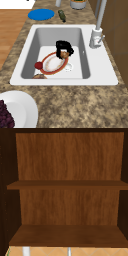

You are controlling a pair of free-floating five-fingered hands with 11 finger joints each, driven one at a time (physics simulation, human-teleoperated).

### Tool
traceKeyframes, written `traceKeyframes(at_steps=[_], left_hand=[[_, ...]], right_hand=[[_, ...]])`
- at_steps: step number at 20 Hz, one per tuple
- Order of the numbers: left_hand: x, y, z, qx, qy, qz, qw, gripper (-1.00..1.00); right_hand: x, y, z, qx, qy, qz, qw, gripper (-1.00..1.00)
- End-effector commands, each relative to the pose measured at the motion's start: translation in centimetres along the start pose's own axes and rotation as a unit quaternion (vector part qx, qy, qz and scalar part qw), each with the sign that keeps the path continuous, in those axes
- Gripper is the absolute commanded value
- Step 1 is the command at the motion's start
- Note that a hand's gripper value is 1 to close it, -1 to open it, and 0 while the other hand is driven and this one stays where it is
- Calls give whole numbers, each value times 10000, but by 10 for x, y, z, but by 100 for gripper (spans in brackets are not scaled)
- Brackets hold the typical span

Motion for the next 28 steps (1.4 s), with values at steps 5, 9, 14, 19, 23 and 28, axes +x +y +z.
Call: traceKeyframes(at_steps=[5, 9, 14, 19, 23, 28], left_hand=[[0, 0, 0, 0, 0, 0, 10000, 0], [0, 0, 0, 0, 0, 0, 10000, 0], [0, 0, 0, 0, 0, 0, 10000, 0], [0, 0, 0, 0, 0, 0, 10000, 0], [0, 0, 0, 0, 0, 0, 10000, 0], [0, 0, 0, 0, 0, 0, 10000, 0]], right_hand=[[8, 59, -32, 4, 55, -39, 10000, 100], [7, 68, -26, -80, -4, -127, 9999, 100], [-4, 25, 6, -94, -166, -340, 9992, 100], [-6, 2, 56, -68, -67, -389, 9992, 100], [-8, -21, 92, -84, -78, -416, 9991, 100], [-18, -44, 130, -166, -71, -568, 9982, 100]])
